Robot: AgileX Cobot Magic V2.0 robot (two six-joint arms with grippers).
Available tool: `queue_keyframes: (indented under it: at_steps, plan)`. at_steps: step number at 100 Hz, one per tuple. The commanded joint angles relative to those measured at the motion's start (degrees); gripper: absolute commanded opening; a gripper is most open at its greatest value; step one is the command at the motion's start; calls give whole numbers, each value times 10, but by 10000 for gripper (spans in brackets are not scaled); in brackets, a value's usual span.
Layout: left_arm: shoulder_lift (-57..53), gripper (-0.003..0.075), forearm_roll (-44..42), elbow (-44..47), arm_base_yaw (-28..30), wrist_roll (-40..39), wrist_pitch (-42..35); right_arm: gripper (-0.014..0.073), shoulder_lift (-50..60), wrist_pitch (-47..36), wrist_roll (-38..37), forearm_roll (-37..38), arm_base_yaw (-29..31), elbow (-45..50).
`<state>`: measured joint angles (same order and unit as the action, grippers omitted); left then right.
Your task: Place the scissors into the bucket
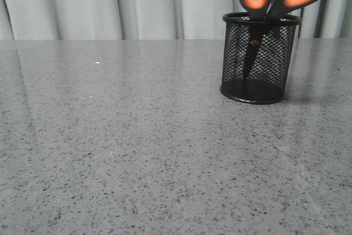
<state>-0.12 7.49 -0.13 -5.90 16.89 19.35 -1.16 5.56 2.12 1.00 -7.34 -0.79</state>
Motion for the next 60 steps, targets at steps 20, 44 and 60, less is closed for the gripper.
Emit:
queue_keyframes:
  at_steps: [20, 44, 60]
  plan:
    - [-15, -21, 4, 15, -5, -8, -32, -54, -8, 32, 2, -14, 9, 24]
    - [-15, -21, 4, 15, -5, -8, -32, -54, -4, 109, 2, -10, 9, 25]
    - [-15, -21, 4, 15, -5, -8, -32, -54, 31, 114, 2, -10, 9, 25]
